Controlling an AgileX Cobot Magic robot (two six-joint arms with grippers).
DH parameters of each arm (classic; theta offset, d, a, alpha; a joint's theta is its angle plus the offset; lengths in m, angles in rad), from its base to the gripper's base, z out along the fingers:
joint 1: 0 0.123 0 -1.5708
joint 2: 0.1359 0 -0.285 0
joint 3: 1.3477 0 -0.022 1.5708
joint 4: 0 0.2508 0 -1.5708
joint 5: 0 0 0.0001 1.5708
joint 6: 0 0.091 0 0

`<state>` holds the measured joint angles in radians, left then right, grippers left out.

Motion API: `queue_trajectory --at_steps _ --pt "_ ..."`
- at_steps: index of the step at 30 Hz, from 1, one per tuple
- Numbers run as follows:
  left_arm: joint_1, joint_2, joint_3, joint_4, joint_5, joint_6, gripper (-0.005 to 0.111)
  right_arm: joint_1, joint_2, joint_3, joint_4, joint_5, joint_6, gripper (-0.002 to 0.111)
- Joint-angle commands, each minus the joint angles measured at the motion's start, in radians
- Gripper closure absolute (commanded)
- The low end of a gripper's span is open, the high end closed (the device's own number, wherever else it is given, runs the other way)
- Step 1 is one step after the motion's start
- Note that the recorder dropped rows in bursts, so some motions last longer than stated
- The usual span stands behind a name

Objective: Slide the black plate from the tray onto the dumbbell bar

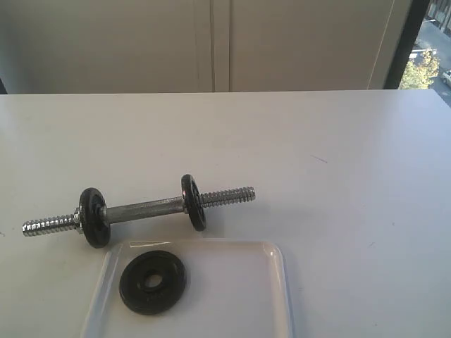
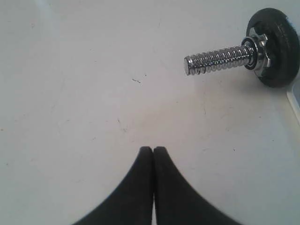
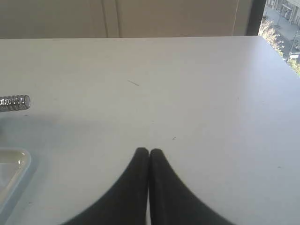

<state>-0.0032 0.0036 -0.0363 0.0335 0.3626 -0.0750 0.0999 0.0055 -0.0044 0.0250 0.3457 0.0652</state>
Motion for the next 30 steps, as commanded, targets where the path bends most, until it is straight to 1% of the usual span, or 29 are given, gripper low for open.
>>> queue_trajectory --at_steps 1,4,10,12,18,19,23,25,30 --pt "0.001 -0.004 0.006 -0.004 0.001 0.013 0.107 0.002 -0.006 0.004 0.003 -0.002 0.000 0.108" --pt "0.001 -0.004 0.006 -0.004 -0.032 0.019 0.107 0.002 -0.006 0.004 0.003 -0.002 0.000 0.108" --pt "0.001 -0.004 0.006 -0.004 -0.229 0.031 0.107 0.002 -0.006 0.004 0.003 -0.002 0.000 0.108" --pt "0.001 -0.004 0.006 -0.004 -0.266 0.031 0.107 0.002 -0.006 0.004 0.003 -0.002 0.000 0.108" --pt "0.001 -0.004 0.006 -0.004 -0.308 0.031 0.107 0.002 -0.006 0.004 0.003 -0.002 0.000 0.108" --pt "0.001 -0.004 0.006 -0.002 -0.349 0.031 0.107 0.002 -0.006 0.004 0.003 -0.002 0.000 0.108" --pt "0.001 -0.004 0.006 0.006 -0.591 0.031 0.107 0.002 -0.006 0.004 0.003 -0.002 0.000 0.108" --pt "0.001 -0.004 0.006 0.006 -0.680 0.031 0.107 0.002 -0.006 0.004 0.003 -0.002 0.000 0.108" --pt "0.001 -0.004 0.006 0.006 -0.787 0.031 0.107 0.002 -0.006 0.004 0.003 -0.002 0.000 0.108"
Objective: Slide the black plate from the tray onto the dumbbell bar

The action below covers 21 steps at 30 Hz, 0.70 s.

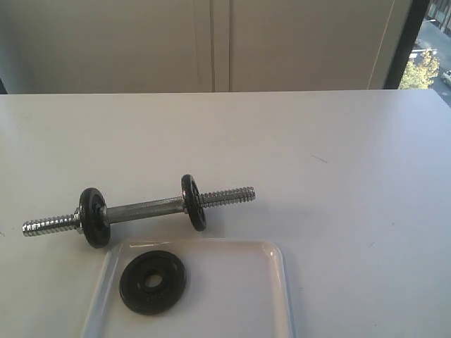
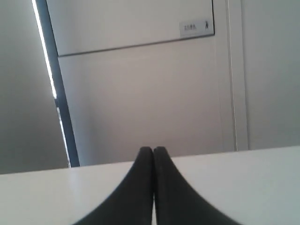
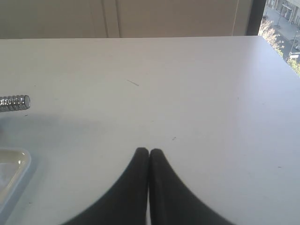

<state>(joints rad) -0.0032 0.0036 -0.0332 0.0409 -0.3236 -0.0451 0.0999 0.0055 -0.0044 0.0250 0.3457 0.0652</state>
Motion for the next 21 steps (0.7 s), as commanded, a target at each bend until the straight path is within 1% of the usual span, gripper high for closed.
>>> queue_trajectory --at_steps 1,8,11,12,14,17,21 --pt "0.001 -0.004 0.003 -0.001 -0.117 0.001 0.107 0.002 -0.006 0.004 0.003 -0.002 0.000 0.108" --pt "0.001 -0.004 0.003 -0.001 -0.291 -0.008 0.107 0.002 -0.006 0.004 0.003 -0.002 0.000 0.108" --pt "0.001 -0.004 0.001 -0.024 -0.374 -0.008 0.107 0.002 -0.006 0.004 0.003 -0.002 0.000 0.108" --pt "0.001 -0.004 -0.005 -0.041 -0.380 -0.008 0.107 0.002 -0.006 0.004 0.003 -0.002 0.000 0.108" --pt "0.001 -0.004 -0.032 -0.082 -0.370 -0.013 0.107 0.002 -0.006 0.004 0.003 -0.002 0.000 0.108" --pt "0.001 0.050 -0.094 -0.096 -0.318 -0.077 0.107 0.002 -0.006 0.004 0.003 -0.002 0.000 0.108" --pt "0.001 0.194 -0.217 -0.085 -0.153 -0.141 0.107 0.002 -0.006 0.004 0.003 -0.002 0.000 0.108"
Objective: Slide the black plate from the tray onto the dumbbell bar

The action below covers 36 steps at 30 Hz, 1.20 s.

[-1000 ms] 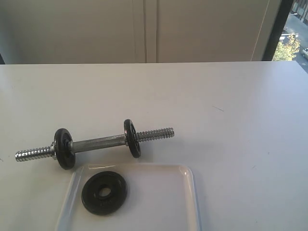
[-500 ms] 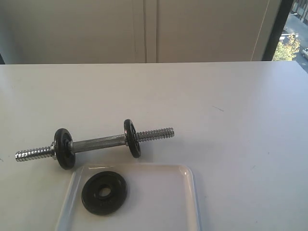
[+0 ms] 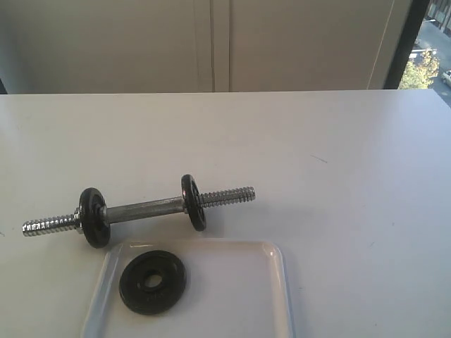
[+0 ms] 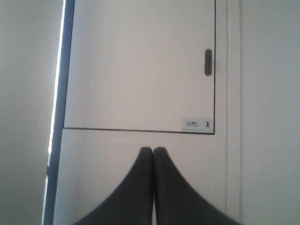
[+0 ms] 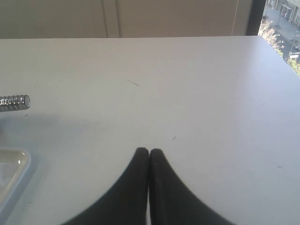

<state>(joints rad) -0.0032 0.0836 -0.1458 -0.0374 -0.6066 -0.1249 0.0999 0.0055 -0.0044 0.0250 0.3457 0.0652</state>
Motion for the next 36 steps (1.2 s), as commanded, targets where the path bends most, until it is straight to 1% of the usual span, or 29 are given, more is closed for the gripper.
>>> queue_trajectory --at_steps 1,3,5,7,10,12,14,18,21,24,27,31,36 --pt "0.001 0.162 -0.144 -0.004 0.185 -0.056 0.107 0.002 -0.006 0.004 0.003 -0.002 0.000 0.108" --pt "0.001 0.258 -0.219 0.037 0.292 -0.049 0.107 0.002 -0.006 0.004 0.003 -0.002 0.000 0.108" --pt "-0.002 0.370 -0.290 0.156 0.385 -0.048 0.107 0.002 -0.006 0.004 0.003 -0.002 0.000 0.108" --pt "-0.027 0.468 -0.348 0.270 0.459 -0.059 0.107 0.002 -0.006 0.004 0.003 -0.002 0.000 0.108" --pt "-0.102 0.631 -0.433 0.318 0.584 -0.051 0.107 0.002 -0.006 0.004 0.003 -0.002 0.000 0.108" --pt "-0.171 0.740 -0.497 0.368 0.674 -0.024 0.107 0.002 -0.006 0.004 0.003 -0.002 0.000 0.108" --pt "-0.247 0.833 -0.563 0.386 0.784 0.039 0.107 0.002 -0.006 0.004 0.003 -0.002 0.000 0.108" --pt "-0.384 1.002 -0.685 0.375 0.983 0.198 0.107 0.002 -0.006 0.004 0.001 -0.002 0.000 0.108" --pt "-0.463 1.099 -0.762 0.282 1.083 0.352 0.107 0.002 -0.006 0.004 0.001 -0.002 0.000 0.108" --pt "-0.525 1.172 -0.815 0.188 1.129 0.490 0.107 0.002 -0.006 0.004 0.001 -0.018 0.000 0.108" --pt "-0.566 1.231 -0.864 0.160 1.152 0.570 0.107 0.002 -0.006 0.004 0.001 -0.045 0.000 0.108" --pt "-0.568 1.314 -0.918 0.151 1.146 0.582 0.107 0.002 -0.006 0.004 0.003 -0.114 0.000 0.108" --pt "-0.568 1.427 -0.976 0.117 1.159 0.714 0.105 0.002 -0.006 0.004 0.007 -0.218 0.029 0.108"
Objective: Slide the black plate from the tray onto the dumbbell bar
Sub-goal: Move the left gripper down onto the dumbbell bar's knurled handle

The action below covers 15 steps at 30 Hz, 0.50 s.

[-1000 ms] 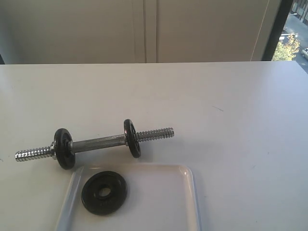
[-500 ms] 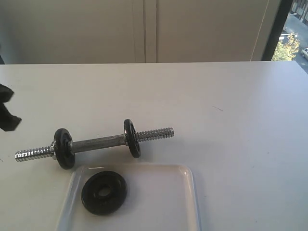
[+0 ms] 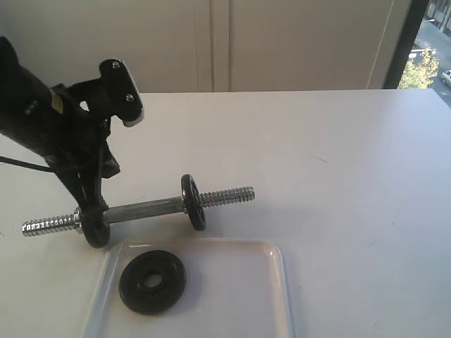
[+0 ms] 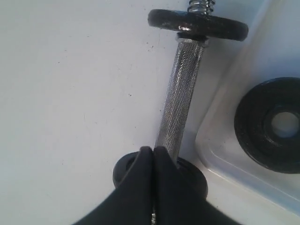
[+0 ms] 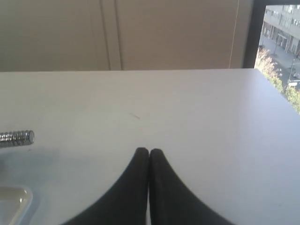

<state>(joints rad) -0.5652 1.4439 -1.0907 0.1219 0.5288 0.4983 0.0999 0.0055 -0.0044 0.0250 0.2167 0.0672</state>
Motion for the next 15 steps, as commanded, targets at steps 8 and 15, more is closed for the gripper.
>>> queue_trajectory --at_steps 8,15 --pt "-0.006 0.133 -0.037 -0.222 -0.024 0.312 0.060 0.002 -0.006 0.004 0.009 -0.453 0.396 0.108" --pt "-0.006 0.171 -0.037 -0.279 -0.057 0.395 0.042 0.002 -0.006 0.004 0.009 -0.506 0.559 0.108"
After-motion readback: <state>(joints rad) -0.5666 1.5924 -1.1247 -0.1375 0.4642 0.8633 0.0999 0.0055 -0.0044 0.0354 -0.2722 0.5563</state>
